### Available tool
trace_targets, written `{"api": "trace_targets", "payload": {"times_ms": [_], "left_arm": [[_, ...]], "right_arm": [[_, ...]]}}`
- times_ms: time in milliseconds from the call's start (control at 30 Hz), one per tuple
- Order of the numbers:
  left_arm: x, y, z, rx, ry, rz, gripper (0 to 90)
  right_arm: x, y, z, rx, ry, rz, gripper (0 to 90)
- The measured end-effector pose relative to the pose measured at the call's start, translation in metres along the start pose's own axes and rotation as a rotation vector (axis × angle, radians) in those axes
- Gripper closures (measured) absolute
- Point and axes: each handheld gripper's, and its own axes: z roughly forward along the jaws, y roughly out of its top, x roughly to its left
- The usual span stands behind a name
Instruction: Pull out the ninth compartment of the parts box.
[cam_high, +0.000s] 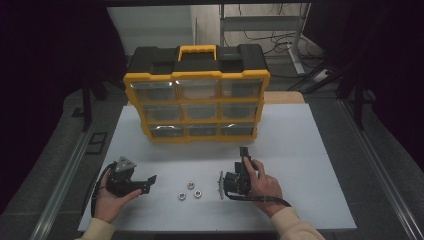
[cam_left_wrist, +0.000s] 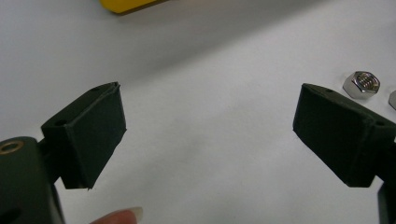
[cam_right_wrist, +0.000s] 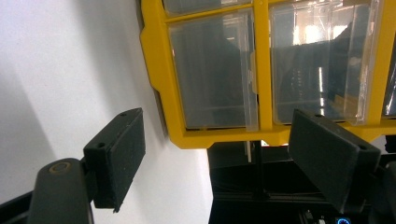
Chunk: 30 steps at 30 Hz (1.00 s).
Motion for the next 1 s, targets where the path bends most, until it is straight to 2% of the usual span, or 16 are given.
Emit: {"api": "trace_targets", "payload": {"times_ms": [200, 233, 267, 300, 333, 367, 633, 767, 800, 867, 900, 933, 967, 1000], "left_arm": [[0.0, 0.0, 0.0, 0.001, 0.001, 0.0, 10.0], [0.0, 0.0, 0.0, 0.002, 0.001, 0.001, 10.0], [0.0, 0.0, 0.0, 0.002, 0.001, 0.001, 10.0], [0.0, 0.0, 0.0, 0.002, 0.001, 0.001, 10.0], [0.0, 0.0, 0.0, 0.002, 0.001, 0.002, 10.0], [0.0, 0.0, 0.0, 0.002, 0.001, 0.001, 10.0], [0.0, 0.0, 0.0, 0.001, 0.001, 0.001, 10.0], [0.0, 0.0, 0.001, 0.002, -0.001, 0.004, 10.0], [-0.001, 0.0, 0.001, 0.001, -0.001, 0.004, 10.0], [-0.001, 0.0, 0.0, -0.001, -0.001, 0.004, 10.0], [-0.001, 0.0, 0.0, -0.001, -0.001, 0.004, 10.0], [-0.001, 0.0, 0.0, -0.001, -0.001, 0.004, 10.0], [0.0, 0.0, 0.0, 0.0, 0.0, 0.005, 10.0], [0.0, 0.0, 0.0, 0.0, 0.0, 0.005, 10.0]], "right_arm": [[-0.001, 0.0, 0.003, -0.001, 0.004, -0.002, 20.0], [-0.002, 0.001, 0.001, 0.022, 0.007, -0.011, 20.0], [-0.001, 0.0, 0.004, -0.004, -0.003, -0.002, 20.1], [-0.001, 0.0, 0.005, -0.007, -0.001, -0.002, 20.1], [-0.002, 0.001, 0.003, 0.023, 0.007, -0.013, 20.1], [-0.001, 0.001, 0.005, -0.001, -0.002, -0.004, 20.1], [-0.001, 0.001, 0.009, -0.001, -0.003, -0.004, 20.2], [-0.004, 0.001, 0.009, 0.025, 0.003, -0.012, 20.3], [-0.003, 0.0, 0.012, 0.001, -0.008, 0.002, 20.3], [-0.004, 0.0, 0.013, 0.005, -0.008, 0.003, 20.2], [-0.007, 0.002, 0.01, 0.055, 0.001, -0.015, 20.3], [-0.007, 0.001, 0.012, 0.035, 0.006, -0.006, 20.3], [-0.006, -0.001, 0.015, 0.005, -0.011, 0.006, 20.3], [-0.006, -0.001, 0.016, 0.007, -0.012, 0.008, 20.3]]}}
